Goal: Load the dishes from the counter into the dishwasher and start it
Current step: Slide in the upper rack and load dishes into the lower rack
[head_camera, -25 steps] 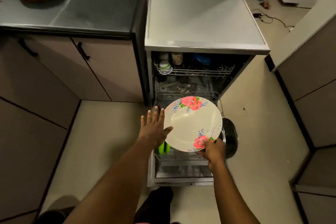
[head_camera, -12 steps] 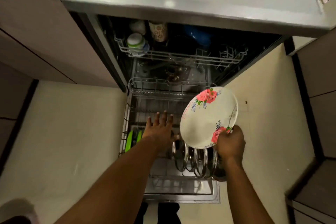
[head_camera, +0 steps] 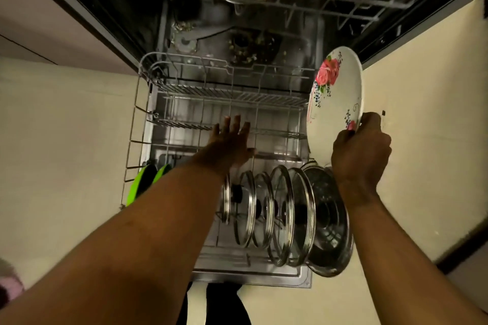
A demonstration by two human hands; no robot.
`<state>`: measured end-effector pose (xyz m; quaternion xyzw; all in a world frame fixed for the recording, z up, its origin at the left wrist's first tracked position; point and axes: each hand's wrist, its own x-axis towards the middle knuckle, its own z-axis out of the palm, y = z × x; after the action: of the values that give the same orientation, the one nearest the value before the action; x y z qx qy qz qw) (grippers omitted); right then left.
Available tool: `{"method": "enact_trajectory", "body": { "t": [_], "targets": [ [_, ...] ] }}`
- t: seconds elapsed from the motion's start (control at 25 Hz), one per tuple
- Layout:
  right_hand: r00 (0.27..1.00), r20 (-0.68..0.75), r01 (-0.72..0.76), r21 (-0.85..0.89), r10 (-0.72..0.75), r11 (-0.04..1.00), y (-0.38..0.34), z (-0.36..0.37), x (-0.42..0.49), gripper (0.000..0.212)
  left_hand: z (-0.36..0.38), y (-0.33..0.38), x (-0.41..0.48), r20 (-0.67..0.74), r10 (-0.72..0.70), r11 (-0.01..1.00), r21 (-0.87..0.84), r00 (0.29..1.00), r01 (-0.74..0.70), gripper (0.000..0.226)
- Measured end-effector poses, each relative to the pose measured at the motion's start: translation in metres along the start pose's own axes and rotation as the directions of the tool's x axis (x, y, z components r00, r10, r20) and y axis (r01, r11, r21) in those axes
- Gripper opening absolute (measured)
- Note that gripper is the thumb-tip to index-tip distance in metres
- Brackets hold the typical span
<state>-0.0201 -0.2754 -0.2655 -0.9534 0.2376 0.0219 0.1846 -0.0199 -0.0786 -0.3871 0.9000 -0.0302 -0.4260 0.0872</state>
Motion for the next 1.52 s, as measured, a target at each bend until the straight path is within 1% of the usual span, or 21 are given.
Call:
{"method": "enact_trajectory", "body": {
  "t": [0.16, 0.32, 0.44, 0.56, 0.68, 0.8, 1.0, 1.12, 1.32, 1.44, 1.52],
  "targets": [
    [0.999, 0.024, -0.041, -0.053, 0.042, 0.998, 0.004, 0.015, 0.016, 0.025, 0.01, 0.0, 0.028, 0.098, -0.05, 0.999, 0.023, 0.994, 0.048, 0.087],
    [0.998, -0.05, -0.045, -0.047, 0.042, 0.998, 0.008, 0.013, 0.016, 0.027, 0.017, -0.003, 0.036, 0.162, -0.08, 0.996, 0.049, 0.984, 0.072, 0.09],
    [0.994, -0.09, -0.063, -0.023, 0.061, 0.998, 0.012, 0.01, 0.018, 0.025, 0.019, -0.004, 0.04, 0.166, -0.08, 0.997, 0.03, 0.983, 0.076, 0.091],
    [0.995, -0.067, -0.077, 0.003, 0.077, 0.997, 0.013, 0.011, 0.022, 0.024, 0.022, 0.001, 0.042, 0.171, -0.085, 0.996, 0.015, 0.982, 0.084, 0.093],
    [0.996, -0.064, -0.06, 0.02, 0.061, 0.998, 0.011, 0.014, 0.025, 0.025, 0.022, 0.001, 0.045, 0.185, -0.088, 0.996, 0.009, 0.979, 0.088, 0.093],
    [0.997, -0.064, -0.053, -0.007, 0.052, 0.999, 0.01, 0.015, 0.026, 0.026, 0.019, -0.003, 0.049, 0.188, -0.072, 0.997, 0.023, 0.98, 0.069, 0.093],
    [0.996, -0.089, -0.03, -0.01, 0.029, 1.0, 0.013, 0.011, 0.02, 0.027, 0.018, 0.0, 0.054, 0.182, -0.087, 0.995, 0.056, 0.979, 0.078, 0.092],
    [0.997, -0.068, -0.033, -0.046, 0.03, 0.998, 0.012, 0.015, 0.02, 0.025, 0.015, 0.002, 0.055, 0.19, -0.093, 0.994, 0.079, 0.977, 0.079, 0.09],
    [0.998, 0.019, -0.052, -0.116, 0.055, 0.992, 0.01, 0.04, 0.033, 0.024, 0.013, 0.001, 0.056, 0.204, -0.087, 0.993, 0.101, 0.975, 0.067, 0.089],
    [0.991, 0.068, -0.107, -0.106, 0.115, 0.989, 0.014, 0.05, 0.046, 0.026, 0.013, 0.0, 0.057, 0.21, -0.089, 0.991, 0.116, 0.974, 0.066, 0.09],
    [0.991, 0.074, -0.104, -0.102, 0.112, 0.989, 0.02, 0.053, 0.052, 0.028, 0.012, -0.002, 0.058, 0.193, -0.085, 0.991, 0.12, 0.978, 0.062, 0.09]
  ]
}}
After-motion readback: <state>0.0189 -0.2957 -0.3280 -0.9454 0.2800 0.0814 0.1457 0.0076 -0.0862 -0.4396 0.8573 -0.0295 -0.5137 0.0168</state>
